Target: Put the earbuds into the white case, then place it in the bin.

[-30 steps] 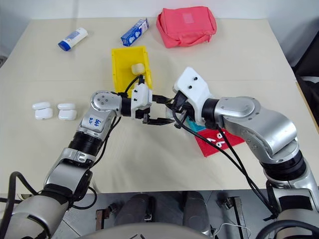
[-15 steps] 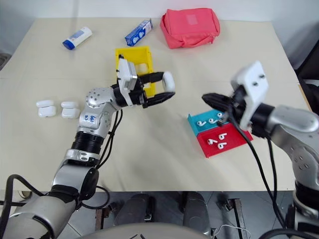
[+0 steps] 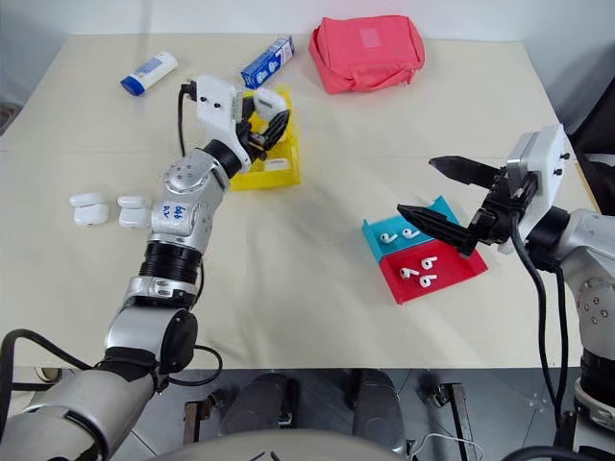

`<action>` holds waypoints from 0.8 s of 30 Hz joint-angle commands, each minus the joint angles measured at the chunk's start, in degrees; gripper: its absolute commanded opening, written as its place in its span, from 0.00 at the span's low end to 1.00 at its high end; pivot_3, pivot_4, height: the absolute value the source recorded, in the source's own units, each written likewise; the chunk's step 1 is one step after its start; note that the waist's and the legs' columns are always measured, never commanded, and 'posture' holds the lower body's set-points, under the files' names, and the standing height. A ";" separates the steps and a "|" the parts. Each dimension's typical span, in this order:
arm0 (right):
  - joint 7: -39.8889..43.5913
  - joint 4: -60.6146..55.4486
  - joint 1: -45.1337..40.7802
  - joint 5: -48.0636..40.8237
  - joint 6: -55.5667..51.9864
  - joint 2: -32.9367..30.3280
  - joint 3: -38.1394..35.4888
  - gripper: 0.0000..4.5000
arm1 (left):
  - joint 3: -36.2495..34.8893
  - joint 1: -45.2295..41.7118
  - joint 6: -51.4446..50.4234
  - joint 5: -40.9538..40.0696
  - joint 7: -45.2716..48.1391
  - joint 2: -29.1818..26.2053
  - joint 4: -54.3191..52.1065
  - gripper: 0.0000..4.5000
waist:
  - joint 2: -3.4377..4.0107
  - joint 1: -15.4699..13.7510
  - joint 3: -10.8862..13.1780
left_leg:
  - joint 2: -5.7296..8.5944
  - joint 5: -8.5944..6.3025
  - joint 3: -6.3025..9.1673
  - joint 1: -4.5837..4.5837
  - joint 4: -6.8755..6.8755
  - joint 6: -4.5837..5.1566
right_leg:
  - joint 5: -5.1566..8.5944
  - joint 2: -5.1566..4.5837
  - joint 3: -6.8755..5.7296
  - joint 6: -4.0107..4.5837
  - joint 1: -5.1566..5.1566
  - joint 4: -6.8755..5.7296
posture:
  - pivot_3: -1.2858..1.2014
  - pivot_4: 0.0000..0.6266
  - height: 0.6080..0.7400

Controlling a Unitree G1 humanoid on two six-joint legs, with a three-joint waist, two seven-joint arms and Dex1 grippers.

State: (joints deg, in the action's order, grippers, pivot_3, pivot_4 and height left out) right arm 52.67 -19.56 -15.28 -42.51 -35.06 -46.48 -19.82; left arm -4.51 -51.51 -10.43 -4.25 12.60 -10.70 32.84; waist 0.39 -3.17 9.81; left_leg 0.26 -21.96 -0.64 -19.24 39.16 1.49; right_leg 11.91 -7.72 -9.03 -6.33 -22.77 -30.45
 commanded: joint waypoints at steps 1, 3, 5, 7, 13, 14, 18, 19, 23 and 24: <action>0.07 -0.39 -0.79 0.38 1.48 -0.26 -0.07 1.00 | 0.65 -2.46 -0.76 1.55 -1.99 -0.43 0.43 0.62 | -0.02 -0.11 0.01 | 0.00 0.00 0.01 0.00 0.00 -0.01 | 0.00 0.00 0.00 0.00 0.00 0.00 | 0.52 0.24 1.00; 0.08 -0.22 -1.04 0.60 1.61 -0.57 0.07 1.00 | 0.76 -2.19 -1.75 1.01 -1.01 -0.60 -0.27 0.78 | -0.03 -0.21 0.02 | 0.01 0.01 0.03 0.00 0.00 -0.02 | 0.00 -0.02 0.00 0.00 0.00 0.01 | 0.52 0.24 1.00; 0.21 0.29 -1.32 0.98 1.91 -0.87 0.07 1.00 | 0.88 -1.86 -1.79 0.38 0.50 -0.98 -1.43 0.91 | -0.03 -0.12 0.02 | 0.01 0.00 0.02 0.00 0.00 -0.04 | 0.00 -0.05 0.01 0.00 0.00 0.00 | 0.52 0.24 1.00; 0.40 1.13 -1.51 1.71 2.45 -1.21 0.00 1.00 | 0.94 -1.48 -0.76 -1.09 3.93 -1.33 -3.39 0.99 | -0.03 -0.01 0.02 | 0.00 0.00 0.01 0.00 0.00 -0.08 | 0.00 -0.04 0.00 0.00 0.00 0.00 | 0.52 0.24 1.00; 1.60 3.15 -2.74 2.80 3.32 -2.38 -0.05 1.00 | 0.77 -0.59 9.25 -5.64 16.63 -3.29 -10.45 0.99 | -0.02 0.18 0.02 | -0.03 0.03 0.00 0.01 0.00 -0.17 | 0.00 -0.02 -0.01 0.02 -0.01 0.00 | 0.52 0.24 1.00; 2.01 3.74 -3.09 3.14 3.45 -2.73 0.08 1.00 | 1.11 -0.59 10.02 -6.24 19.46 -4.31 -11.46 0.99 | -0.02 0.18 0.02 | -0.03 0.03 -0.01 0.02 0.00 -0.18 | -0.01 -0.02 -0.01 0.03 -0.01 0.00 | 0.52 0.24 1.00; 5.24 6.92 -4.67 4.76 5.63 -4.34 1.02 1.00 | -0.34 -3.67 8.76 -13.21 34.46 -9.42 -10.80 0.99 | -0.01 0.32 0.01 | -0.05 0.06 -0.04 0.04 0.00 -0.24 | -0.01 0.04 -0.02 0.06 -0.01 -0.01 | 0.52 0.24 1.00; 6.26 7.58 -4.84 5.15 6.41 -4.64 1.19 1.00 | -0.76 -4.72 9.55 -13.67 35.72 -10.28 -9.76 0.99 | -0.01 0.27 0.02 | -0.06 0.07 -0.06 0.04 0.00 -0.25 | -0.01 0.06 -0.03 0.07 -0.01 -0.02 | 0.52 0.24 1.00; 10.31 11.81 -5.54 7.29 9.93 -5.99 1.70 1.00 | -5.13 -12.39 12.15 -17.26 35.79 -9.75 -2.54 0.99 | -0.03 0.03 0.03 | -0.01 0.10 -0.10 -0.01 0.03 -0.19 | -0.01 0.07 -0.06 0.07 0.00 -0.01 | 0.52 0.24 1.00; 10.60 12.92 -6.36 7.61 10.44 -6.00 1.81 1.00 | -7.27 -14.51 11.01 -18.90 33.04 -8.56 -0.56 0.99 | -0.04 0.04 0.03 | 0.00 0.10 -0.11 0.00 0.03 -0.18 | -0.01 0.07 -0.06 0.07 0.03 0.00 | 0.52 0.24 1.00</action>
State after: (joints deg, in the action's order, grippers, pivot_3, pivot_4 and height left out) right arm 62.10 -7.60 -20.14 -35.22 -26.55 -51.22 -17.35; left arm -8.87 -62.87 0.22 -20.00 48.09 -20.43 30.88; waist 0.35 -3.13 9.84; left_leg 0.28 -21.85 -0.75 -19.24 39.19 1.34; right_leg 11.90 -7.67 -9.08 -6.27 -22.73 -30.45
